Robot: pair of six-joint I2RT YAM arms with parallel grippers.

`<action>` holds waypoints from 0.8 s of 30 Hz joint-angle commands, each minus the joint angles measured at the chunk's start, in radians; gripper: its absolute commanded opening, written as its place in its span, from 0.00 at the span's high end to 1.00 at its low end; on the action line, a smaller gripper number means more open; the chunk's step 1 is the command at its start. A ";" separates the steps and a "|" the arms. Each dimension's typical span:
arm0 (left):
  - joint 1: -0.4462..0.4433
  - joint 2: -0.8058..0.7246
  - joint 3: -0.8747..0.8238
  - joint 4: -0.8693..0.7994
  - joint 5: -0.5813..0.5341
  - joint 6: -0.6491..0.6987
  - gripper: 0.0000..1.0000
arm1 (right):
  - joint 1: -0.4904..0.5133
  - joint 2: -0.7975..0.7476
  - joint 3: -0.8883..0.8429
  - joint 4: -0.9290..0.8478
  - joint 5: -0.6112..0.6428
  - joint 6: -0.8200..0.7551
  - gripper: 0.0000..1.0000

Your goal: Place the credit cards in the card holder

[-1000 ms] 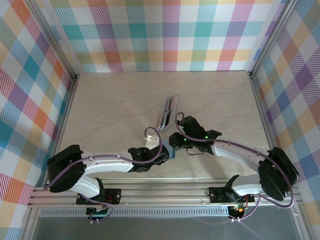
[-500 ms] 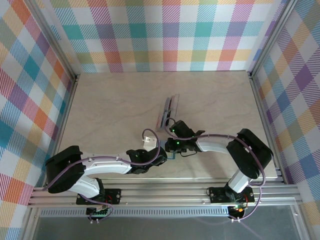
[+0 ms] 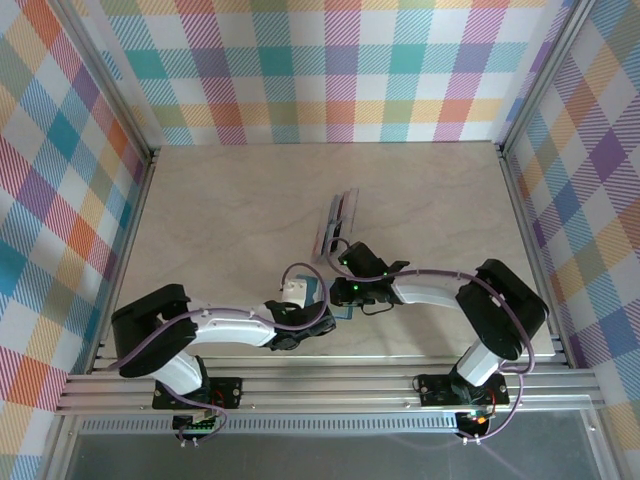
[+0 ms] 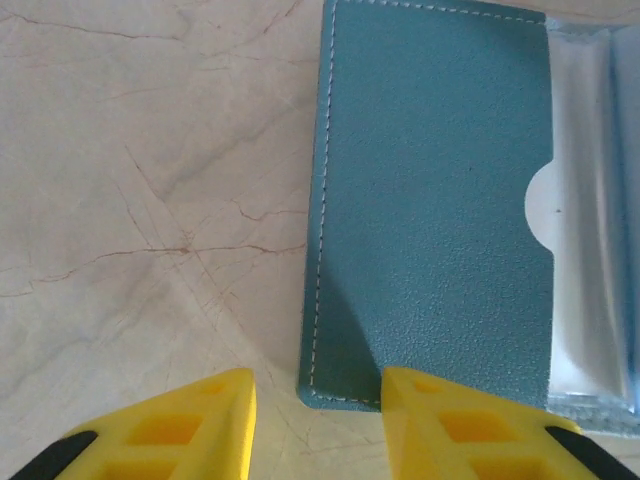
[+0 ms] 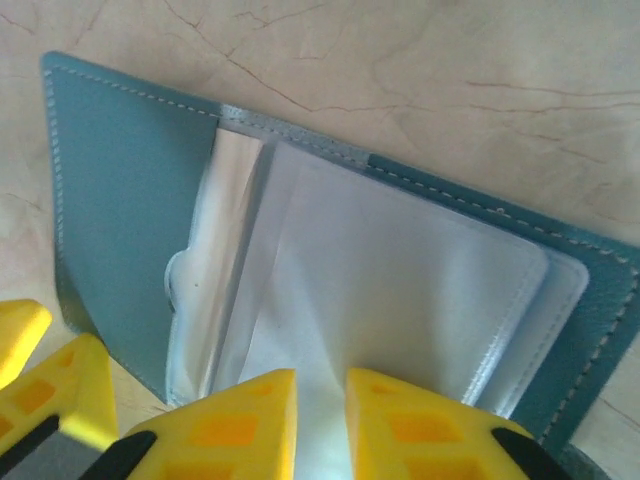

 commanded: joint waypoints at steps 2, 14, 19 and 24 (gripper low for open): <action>0.011 0.043 0.011 -0.025 0.004 -0.011 0.62 | 0.021 -0.036 0.047 -0.144 0.109 -0.064 0.72; 0.011 0.059 -0.014 0.018 0.023 -0.005 0.66 | 0.068 0.027 0.184 -0.260 0.247 -0.125 0.69; 0.011 0.049 -0.023 0.030 0.028 -0.001 0.66 | 0.068 0.073 0.211 -0.280 0.280 -0.126 0.67; 0.011 0.047 -0.032 0.041 0.033 0.000 0.66 | 0.069 0.112 0.213 -0.283 0.298 -0.119 0.62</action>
